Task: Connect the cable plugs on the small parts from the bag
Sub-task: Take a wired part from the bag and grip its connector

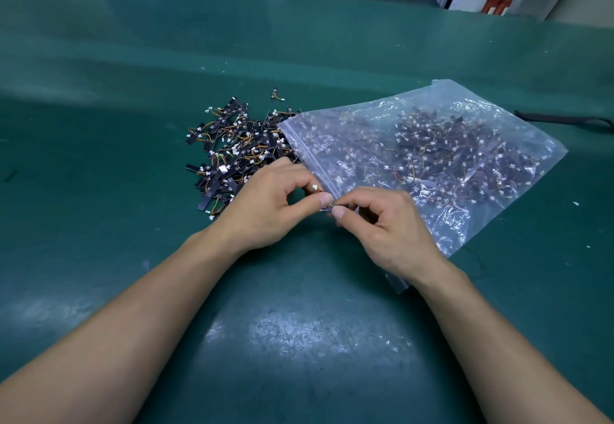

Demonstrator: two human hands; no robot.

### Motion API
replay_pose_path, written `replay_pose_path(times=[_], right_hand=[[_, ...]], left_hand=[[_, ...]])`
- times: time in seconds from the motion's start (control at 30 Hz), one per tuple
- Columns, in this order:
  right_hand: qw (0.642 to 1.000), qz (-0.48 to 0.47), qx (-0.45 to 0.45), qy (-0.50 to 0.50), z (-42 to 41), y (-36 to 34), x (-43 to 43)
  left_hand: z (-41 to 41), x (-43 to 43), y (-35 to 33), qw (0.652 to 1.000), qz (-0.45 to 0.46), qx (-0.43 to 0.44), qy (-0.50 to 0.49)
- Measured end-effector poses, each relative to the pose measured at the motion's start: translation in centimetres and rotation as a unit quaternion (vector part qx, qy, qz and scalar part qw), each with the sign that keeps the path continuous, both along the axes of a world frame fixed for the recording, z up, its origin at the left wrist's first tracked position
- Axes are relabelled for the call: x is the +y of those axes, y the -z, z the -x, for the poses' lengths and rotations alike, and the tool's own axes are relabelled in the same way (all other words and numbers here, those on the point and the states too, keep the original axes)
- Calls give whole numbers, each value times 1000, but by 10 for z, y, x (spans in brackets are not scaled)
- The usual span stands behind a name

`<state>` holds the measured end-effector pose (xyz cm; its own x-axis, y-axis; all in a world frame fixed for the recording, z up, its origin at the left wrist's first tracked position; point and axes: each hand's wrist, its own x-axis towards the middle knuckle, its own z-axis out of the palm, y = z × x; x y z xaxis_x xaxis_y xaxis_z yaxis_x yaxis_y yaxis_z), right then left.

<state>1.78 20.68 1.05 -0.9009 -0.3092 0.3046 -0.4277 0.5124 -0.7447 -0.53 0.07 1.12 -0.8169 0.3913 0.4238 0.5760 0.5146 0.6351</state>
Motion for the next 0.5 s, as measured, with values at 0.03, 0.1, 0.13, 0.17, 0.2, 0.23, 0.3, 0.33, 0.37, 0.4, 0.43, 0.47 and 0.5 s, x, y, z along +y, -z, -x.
replay_pose_path(times=[0.03, 0.1, 0.13, 0.17, 0.2, 0.23, 0.3, 0.33, 0.37, 0.4, 0.43, 0.47, 0.5], right_hand=[[1000, 8, -3, 2, 0, 0, -1], [999, 32, -17, 16, 1, 1, -2], [998, 46, -25, 27, 2, 1, -2], [997, 59, -32, 37, 2, 1, -1], [996, 67, -38, 43, 3, 1, -1], [996, 71, -43, 45, 3, 0, -1], [996, 69, -48, 41, 2, 0, 0], [996, 67, -47, 38, 2, 0, -1], [996, 66, -46, 36, 1, -1, -1], [996, 66, -44, 36, 1, -1, -1], [996, 67, -43, 36, 1, -1, -1], [996, 70, -45, 35, 1, -2, -1], [995, 75, -49, 33, 1, -2, -2]], left_hand=[[0, 0, 0, 1000, -3, -3, -3], [-2, 1, -1, 1000, -4, -6, -5], [-3, 0, -2, 1000, -6, -7, -1], [-3, 0, -2, 1000, -8, -10, 3], [-4, -1, -3, 1000, -10, -13, 8], [-4, -2, -3, 1000, -11, -14, 10], [-3, -3, -4, 1000, -7, -6, 9], [-3, -3, -4, 1000, -4, -2, 8], [-3, -3, -4, 1000, -1, 2, 6], [-2, -3, -4, 1000, 1, 6, 5], [-3, -3, -4, 1000, 3, 11, 5], [-3, -3, -4, 1000, 4, 15, 6], [-3, -3, -4, 1000, 4, 17, 8]])
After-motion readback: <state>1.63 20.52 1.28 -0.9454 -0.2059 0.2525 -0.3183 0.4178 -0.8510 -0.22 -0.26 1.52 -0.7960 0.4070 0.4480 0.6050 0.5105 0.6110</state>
